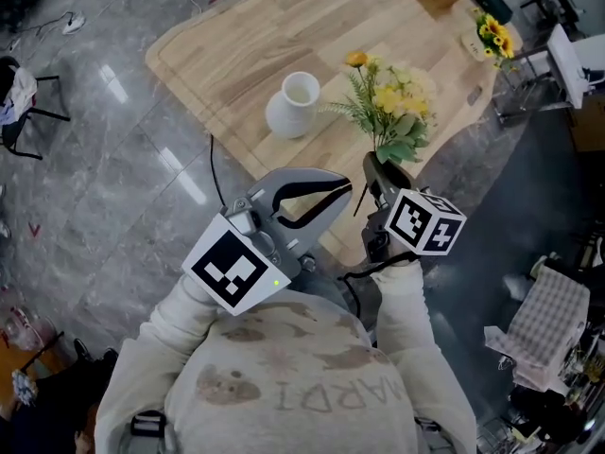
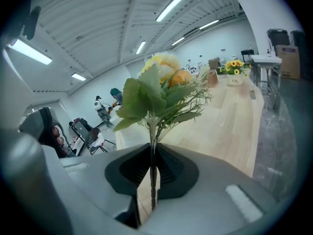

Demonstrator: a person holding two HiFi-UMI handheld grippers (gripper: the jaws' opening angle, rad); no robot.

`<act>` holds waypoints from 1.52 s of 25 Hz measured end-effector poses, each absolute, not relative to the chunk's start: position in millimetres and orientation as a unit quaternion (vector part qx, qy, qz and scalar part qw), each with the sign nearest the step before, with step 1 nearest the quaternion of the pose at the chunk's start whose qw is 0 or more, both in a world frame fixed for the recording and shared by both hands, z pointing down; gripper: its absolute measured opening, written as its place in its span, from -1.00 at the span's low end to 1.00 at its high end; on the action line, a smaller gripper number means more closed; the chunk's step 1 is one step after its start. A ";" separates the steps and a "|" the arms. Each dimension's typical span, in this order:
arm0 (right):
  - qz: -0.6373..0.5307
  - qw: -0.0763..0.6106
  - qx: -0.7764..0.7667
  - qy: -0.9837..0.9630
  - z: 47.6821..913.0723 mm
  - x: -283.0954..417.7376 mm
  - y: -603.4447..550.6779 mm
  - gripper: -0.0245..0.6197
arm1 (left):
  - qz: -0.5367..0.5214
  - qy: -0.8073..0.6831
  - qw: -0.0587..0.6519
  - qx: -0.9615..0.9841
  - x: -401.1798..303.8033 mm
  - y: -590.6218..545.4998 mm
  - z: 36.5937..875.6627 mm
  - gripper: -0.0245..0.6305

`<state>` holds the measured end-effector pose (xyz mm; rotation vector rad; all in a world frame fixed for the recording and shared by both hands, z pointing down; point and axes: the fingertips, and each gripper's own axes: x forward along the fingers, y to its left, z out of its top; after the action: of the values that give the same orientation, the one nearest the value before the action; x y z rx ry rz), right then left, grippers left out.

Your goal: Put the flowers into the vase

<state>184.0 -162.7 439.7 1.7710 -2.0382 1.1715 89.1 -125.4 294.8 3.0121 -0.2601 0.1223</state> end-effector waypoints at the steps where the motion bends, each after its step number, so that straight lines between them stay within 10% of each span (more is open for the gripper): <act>1: 0.385 0.095 0.598 -0.696 430.0 181.8 -168.6 -0.76 | 0.039 -0.089 0.055 0.994 87.4 -125.8 292.0 -0.91; 38: 0.097 0.003 0.536 -0.838 269.0 68.0 -324.7 -0.76 | 0.037 -0.174 0.045 0.983 10.9 -184.2 281.5 -0.91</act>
<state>68.0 -324.7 269.0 1.6824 -2.6288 0.3049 10.9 -184.2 281.5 3.0037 -0.5317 0.1120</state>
